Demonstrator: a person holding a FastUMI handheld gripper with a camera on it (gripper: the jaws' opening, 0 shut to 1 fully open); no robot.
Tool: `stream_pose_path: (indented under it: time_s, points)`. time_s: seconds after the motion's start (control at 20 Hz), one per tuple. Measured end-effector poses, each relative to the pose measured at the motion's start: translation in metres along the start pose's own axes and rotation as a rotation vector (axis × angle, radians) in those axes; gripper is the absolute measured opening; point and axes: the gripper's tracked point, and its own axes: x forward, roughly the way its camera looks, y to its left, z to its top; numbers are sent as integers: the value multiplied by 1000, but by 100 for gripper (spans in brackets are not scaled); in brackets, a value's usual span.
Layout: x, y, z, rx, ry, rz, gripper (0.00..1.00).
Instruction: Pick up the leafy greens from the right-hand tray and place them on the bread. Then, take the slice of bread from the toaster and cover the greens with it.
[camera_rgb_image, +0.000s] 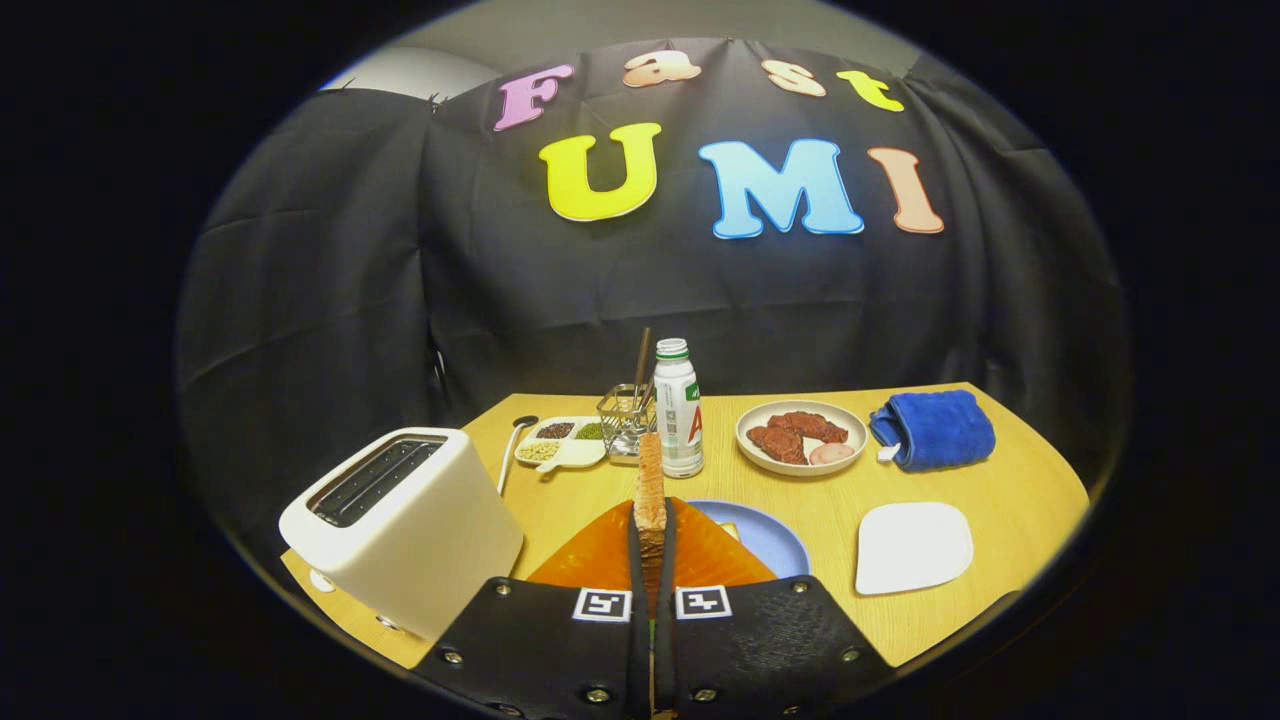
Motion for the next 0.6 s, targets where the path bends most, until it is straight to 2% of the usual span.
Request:
stream_pose_path:
  time_s: [0.25,0.6]
  points:
    - [11,3,-9,33,8,-1,2]
    - [18,15,-22,-6,30,25,2]
